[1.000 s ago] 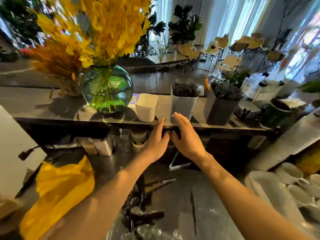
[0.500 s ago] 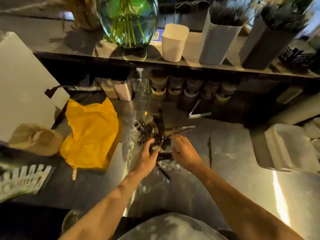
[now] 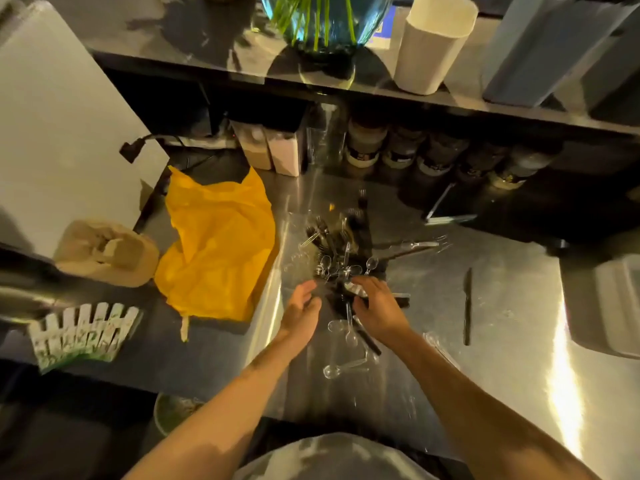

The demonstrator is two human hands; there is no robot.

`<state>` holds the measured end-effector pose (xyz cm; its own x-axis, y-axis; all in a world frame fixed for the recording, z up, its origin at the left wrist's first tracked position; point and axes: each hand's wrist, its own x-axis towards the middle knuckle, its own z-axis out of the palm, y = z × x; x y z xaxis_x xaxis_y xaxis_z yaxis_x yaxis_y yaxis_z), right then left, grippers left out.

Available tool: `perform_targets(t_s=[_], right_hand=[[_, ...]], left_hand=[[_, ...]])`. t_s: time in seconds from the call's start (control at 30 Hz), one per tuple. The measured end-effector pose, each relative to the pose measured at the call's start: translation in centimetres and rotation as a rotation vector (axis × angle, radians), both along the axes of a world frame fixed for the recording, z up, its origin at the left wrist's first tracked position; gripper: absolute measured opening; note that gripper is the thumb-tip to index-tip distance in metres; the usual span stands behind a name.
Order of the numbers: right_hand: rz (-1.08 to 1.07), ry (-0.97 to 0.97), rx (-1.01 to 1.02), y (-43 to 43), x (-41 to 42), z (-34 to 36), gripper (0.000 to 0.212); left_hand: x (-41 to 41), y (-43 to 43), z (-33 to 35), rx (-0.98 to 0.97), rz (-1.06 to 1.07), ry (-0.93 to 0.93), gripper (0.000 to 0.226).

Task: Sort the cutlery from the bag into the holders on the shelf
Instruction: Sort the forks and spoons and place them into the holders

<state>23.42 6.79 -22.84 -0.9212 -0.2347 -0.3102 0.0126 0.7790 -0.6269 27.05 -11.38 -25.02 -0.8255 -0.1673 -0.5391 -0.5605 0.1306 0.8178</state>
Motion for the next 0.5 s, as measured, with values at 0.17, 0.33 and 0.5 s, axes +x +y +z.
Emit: perform_targets(t_s=[0.17, 0.33, 0.5], right_hand=[[-0.068, -0.022, 0.047, -1.3, -3.3, -0.9, 0.043], [-0.078, -0.044, 0.1, -2.0, -6.1, -1.6, 0.048], [0.105, -0.034, 0.276, -2.3, -6.8, -2.9, 0.058]], left_hand=[[-3.4, -0.6, -0.4, 0.049, -0.037, 0.061, 0.036], [-6.8, -0.4, -0.8, 0.01, -0.12, 0.076, 0.034], [-7.5, -1.1, -2.4, -0.194, -0.236, 0.111, 0.038]])
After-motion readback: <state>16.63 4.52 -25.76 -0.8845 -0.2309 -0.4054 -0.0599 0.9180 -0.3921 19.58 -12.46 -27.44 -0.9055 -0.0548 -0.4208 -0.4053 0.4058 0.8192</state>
